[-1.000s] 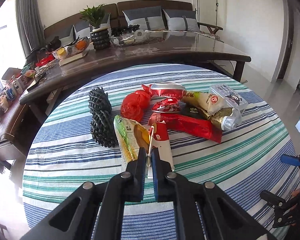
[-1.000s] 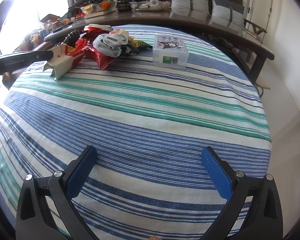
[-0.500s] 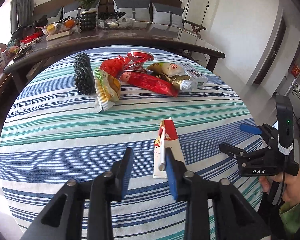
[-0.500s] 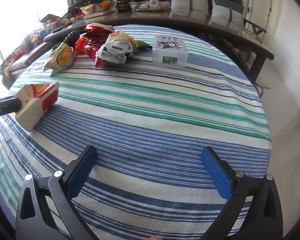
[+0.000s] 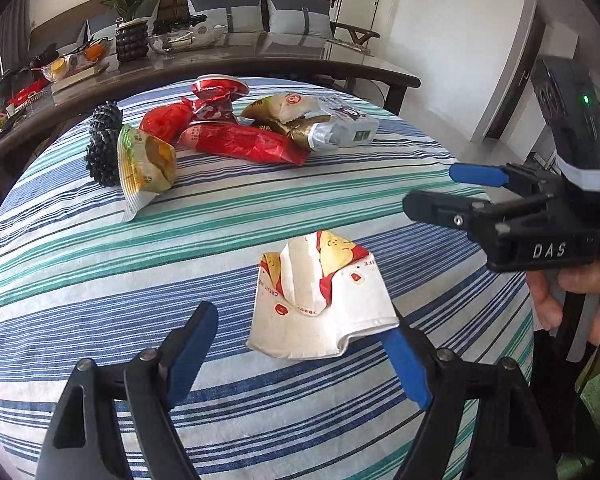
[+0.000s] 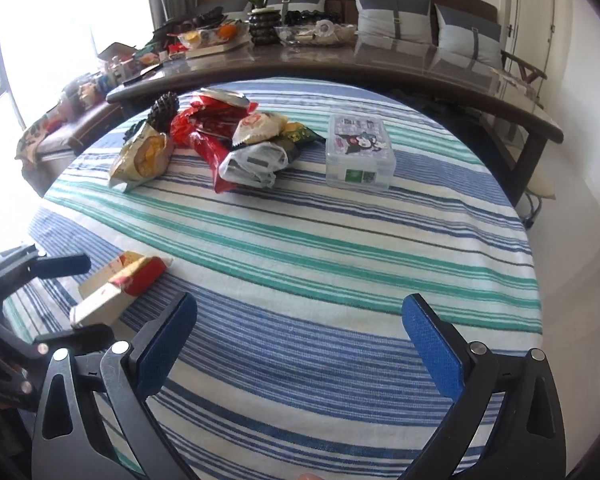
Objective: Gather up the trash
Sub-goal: 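Grasp the gold foil wrapper with the right gripper while the left gripper holds the paper cup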
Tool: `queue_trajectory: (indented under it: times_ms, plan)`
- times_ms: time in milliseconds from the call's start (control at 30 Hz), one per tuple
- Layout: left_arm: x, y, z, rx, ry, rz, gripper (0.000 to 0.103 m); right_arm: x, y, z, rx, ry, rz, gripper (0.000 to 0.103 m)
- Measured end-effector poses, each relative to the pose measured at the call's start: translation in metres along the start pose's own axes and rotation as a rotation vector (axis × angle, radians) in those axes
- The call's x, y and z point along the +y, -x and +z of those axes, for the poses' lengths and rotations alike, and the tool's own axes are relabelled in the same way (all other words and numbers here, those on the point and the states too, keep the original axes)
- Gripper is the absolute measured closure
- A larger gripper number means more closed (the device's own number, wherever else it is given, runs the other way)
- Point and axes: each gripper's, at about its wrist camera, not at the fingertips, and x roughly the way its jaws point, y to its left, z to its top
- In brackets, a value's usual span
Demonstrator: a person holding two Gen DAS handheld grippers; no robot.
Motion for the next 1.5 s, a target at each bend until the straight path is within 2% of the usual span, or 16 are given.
queue_trajectory:
  times_ms: [167, 267, 333, 367, 400, 533, 767, 900, 1100, 1200, 1233, 1300, 1367, 1433, 1467, 1500]
  plan:
    - [0.006, -0.006, -0.002, 0.011, 0.019, 0.026, 0.020, 0.009, -0.029, 0.060, 0.037, -0.031, 0.093, 0.003]
    - [0.009, -0.005, -0.003, 0.012, 0.021, 0.031, 0.020, 0.014, -0.052, 0.075, 0.076, -0.043, 0.110, 0.014]
    - [0.010, -0.005, -0.003, 0.017, 0.019, 0.028, 0.020, 0.016, -0.066, 0.077, 0.122, -0.042, 0.113, 0.031]
    - [0.010, -0.004, -0.003, 0.019, 0.019, 0.026, 0.020, 0.015, -0.069, 0.075, 0.138, -0.040, 0.116, 0.056]
    - [0.010, -0.003, -0.004, 0.021, 0.019, 0.021, 0.020, 0.015, -0.067, 0.073, 0.135, -0.040, 0.113, 0.061]
    - [0.012, 0.003, -0.004, 0.027, 0.022, -0.013, 0.020, 0.005, -0.038, 0.051, 0.076, -0.039, 0.106, 0.061]
    - [0.016, 0.021, -0.009, 0.024, 0.029, -0.062, 0.020, -0.004, 0.021, -0.027, 0.068, 0.037, 0.058, 0.061]
    - [0.029, 0.030, -0.011, 0.000, 0.072, -0.057, 0.020, -0.003, 0.039, -0.054, 0.051, 0.033, 0.050, 0.051]
    - [0.046, 0.020, -0.005, 0.009, 0.197, -0.136, 0.020, -0.007, 0.049, -0.067, 0.035, 0.018, 0.029, 0.041]
    - [0.039, 0.011, 0.000, 0.016, 0.168, -0.102, 0.022, -0.009, 0.056, -0.064, 0.020, -0.004, 0.029, 0.039]
    - [0.036, 0.009, 0.001, 0.014, 0.161, -0.096, 0.025, -0.009, 0.058, -0.062, 0.016, -0.010, 0.029, 0.037]
    - [0.031, 0.005, 0.001, 0.031, 0.147, -0.126, 0.060, -0.009, 0.061, -0.056, 0.017, -0.017, 0.027, 0.031]
    - [0.023, 0.000, 0.000, 0.064, 0.124, -0.145, 0.071, -0.008, 0.058, -0.048, 0.042, -0.022, 0.014, 0.029]
    - [0.014, -0.001, -0.001, 0.059, 0.086, -0.114, 0.071, -0.006, 0.051, -0.042, 0.083, -0.014, 0.009, 0.029]
    - [0.010, -0.001, -0.001, 0.059, 0.072, -0.111, 0.077, -0.004, 0.046, -0.039, 0.104, -0.006, 0.007, 0.029]
    - [0.007, -0.002, -0.002, 0.060, 0.066, -0.112, 0.094, -0.003, 0.041, -0.038, 0.119, 0.000, 0.001, 0.029]
